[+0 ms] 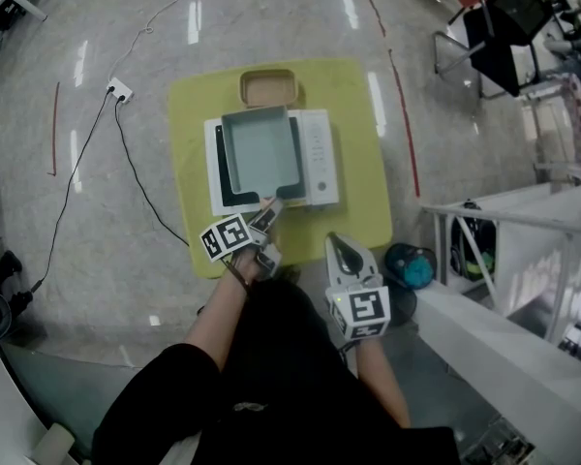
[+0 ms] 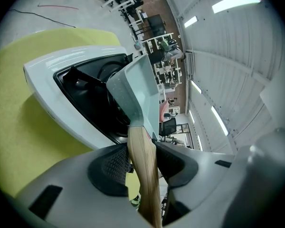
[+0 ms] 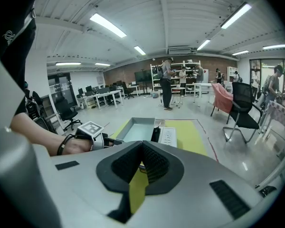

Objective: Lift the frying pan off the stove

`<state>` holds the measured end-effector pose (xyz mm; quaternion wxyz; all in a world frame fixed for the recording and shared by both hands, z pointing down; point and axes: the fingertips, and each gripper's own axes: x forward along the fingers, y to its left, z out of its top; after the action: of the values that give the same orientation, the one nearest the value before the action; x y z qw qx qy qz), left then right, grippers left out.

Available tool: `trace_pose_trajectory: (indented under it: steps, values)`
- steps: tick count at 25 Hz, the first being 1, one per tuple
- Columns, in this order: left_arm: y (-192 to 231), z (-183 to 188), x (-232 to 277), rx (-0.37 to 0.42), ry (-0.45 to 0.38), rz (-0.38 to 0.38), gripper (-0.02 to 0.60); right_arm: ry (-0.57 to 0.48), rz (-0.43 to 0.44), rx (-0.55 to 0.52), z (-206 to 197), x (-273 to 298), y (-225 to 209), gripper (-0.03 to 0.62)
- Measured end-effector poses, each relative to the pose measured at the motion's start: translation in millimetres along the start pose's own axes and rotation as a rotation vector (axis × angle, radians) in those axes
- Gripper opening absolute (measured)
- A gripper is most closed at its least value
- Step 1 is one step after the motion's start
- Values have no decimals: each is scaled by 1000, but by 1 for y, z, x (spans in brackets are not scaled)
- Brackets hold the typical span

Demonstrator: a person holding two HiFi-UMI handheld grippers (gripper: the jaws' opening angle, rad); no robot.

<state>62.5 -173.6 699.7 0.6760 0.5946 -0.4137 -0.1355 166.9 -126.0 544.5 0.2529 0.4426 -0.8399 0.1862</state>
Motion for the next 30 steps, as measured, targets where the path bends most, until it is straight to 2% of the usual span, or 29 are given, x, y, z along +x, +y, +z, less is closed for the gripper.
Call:
trace_pose_trajectory:
  steps: [17, 30]
  values:
    - [-8, -2, -13, 42, 65, -8, 199, 4, 36, -11, 8, 11, 13, 15]
    - [-14, -5, -20, 87, 85, -3, 196, -10, 62, -25, 7, 15, 22, 15]
